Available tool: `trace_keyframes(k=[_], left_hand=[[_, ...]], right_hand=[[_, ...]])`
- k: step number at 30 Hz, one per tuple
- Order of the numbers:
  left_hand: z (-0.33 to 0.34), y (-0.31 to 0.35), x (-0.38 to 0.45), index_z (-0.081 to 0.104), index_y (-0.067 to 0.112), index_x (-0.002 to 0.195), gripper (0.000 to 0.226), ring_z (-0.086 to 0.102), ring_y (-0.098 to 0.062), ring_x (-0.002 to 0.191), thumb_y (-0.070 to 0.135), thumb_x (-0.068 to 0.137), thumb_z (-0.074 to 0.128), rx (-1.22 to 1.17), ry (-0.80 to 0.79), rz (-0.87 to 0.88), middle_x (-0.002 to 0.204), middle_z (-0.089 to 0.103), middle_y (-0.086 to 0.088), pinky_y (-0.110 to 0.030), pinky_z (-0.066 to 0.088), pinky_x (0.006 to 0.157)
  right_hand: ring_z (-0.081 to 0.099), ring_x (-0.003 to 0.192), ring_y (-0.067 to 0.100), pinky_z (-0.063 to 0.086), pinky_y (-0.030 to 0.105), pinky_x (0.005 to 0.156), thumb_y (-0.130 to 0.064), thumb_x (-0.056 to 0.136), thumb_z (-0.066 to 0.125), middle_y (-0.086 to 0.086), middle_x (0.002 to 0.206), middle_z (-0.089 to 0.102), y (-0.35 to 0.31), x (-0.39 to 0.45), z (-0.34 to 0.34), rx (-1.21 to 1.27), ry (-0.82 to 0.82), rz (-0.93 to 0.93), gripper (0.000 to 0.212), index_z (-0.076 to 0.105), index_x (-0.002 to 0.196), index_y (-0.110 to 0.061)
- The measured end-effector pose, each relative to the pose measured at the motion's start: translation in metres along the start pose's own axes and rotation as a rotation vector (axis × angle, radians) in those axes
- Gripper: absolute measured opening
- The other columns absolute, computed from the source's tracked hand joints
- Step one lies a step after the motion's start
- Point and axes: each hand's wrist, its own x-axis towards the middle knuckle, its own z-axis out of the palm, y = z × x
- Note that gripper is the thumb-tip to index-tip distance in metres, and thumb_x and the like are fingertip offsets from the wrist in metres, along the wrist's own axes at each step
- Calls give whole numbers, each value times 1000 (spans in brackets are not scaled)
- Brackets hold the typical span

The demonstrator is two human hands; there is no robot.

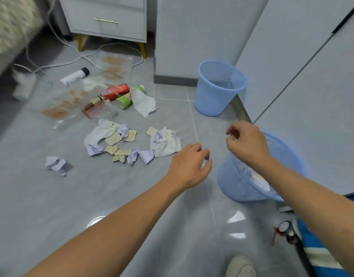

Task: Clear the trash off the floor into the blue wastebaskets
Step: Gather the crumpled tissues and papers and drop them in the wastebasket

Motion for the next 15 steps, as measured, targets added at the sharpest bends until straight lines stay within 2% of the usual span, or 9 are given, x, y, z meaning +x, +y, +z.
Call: trace_keyframes(k=[5, 7, 11, 15], left_hand=[[-34, -110, -54, 64, 26, 106, 25, 57, -21, 103, 43, 97, 47, 95, 18, -236, 103, 62, 3, -35, 49, 73], [-38, -147, -68, 63, 27, 114, 27, 55, -21, 106, 41, 96, 48, 126, -3, -325, 109, 61, 2, -35, 47, 74], [-25, -207, -79, 57, 29, 132, 38, 50, -25, 115, 36, 95, 52, 172, -22, -393, 123, 54, 0, -39, 51, 77], [2, -240, -67, 51, 32, 143, 47, 38, -26, 138, 36, 97, 55, 178, -26, -337, 153, 42, 0, -43, 47, 97]], right_hand=[[60, 82, 23, 52, 37, 72, -18, 77, 58, -3, 87, 62, -101, 5, 87, 61, -154, -177, 16, 66, 89, -24], [61, 85, 22, 52, 36, 73, -18, 78, 59, -3, 92, 62, -125, 3, 124, 71, -250, -209, 18, 66, 93, -25], [57, 109, 27, 51, 39, 84, -25, 83, 62, 2, 117, 60, -139, 2, 198, 46, -399, -285, 31, 63, 115, -24], [41, 129, 29, 47, 44, 97, -24, 86, 64, 2, 137, 49, -137, 5, 248, 27, -500, -299, 59, 47, 142, -25]])
